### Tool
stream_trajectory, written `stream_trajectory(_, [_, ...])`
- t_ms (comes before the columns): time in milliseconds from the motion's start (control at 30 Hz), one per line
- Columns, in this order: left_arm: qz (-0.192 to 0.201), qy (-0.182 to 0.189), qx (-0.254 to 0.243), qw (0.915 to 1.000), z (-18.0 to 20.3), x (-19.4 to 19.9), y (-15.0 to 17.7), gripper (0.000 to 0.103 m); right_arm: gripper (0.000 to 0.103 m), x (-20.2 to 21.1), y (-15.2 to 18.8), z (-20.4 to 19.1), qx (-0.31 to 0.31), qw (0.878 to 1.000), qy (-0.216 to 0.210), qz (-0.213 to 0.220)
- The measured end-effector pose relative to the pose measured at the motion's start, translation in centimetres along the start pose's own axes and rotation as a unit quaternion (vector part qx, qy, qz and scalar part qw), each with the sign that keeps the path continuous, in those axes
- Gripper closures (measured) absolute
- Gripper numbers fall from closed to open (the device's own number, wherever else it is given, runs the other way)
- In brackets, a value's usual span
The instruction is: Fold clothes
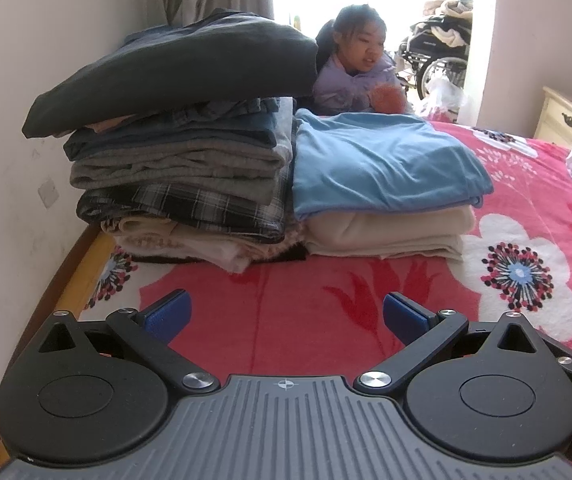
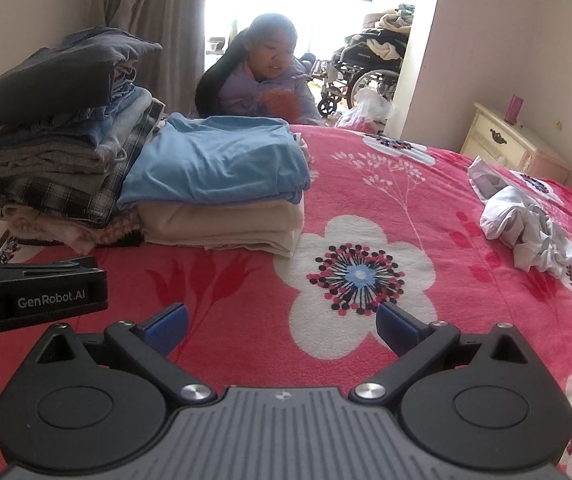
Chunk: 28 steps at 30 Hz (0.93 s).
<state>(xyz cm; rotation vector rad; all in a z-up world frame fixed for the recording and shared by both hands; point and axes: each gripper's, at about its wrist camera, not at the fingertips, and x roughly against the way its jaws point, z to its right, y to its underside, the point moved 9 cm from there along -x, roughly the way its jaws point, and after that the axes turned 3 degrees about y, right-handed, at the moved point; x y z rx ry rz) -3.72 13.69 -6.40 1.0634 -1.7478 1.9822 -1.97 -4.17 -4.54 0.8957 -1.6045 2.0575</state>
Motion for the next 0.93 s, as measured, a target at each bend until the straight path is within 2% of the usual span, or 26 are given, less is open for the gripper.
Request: stream_trajectory(933, [-0.002, -0.003, 0.005, 1.0000, -0.49, -0.30, 0.03, 0.000, 0.000, -0.09, -0.03, -0.05, 0.003, 1.000, 0.006, 0.000])
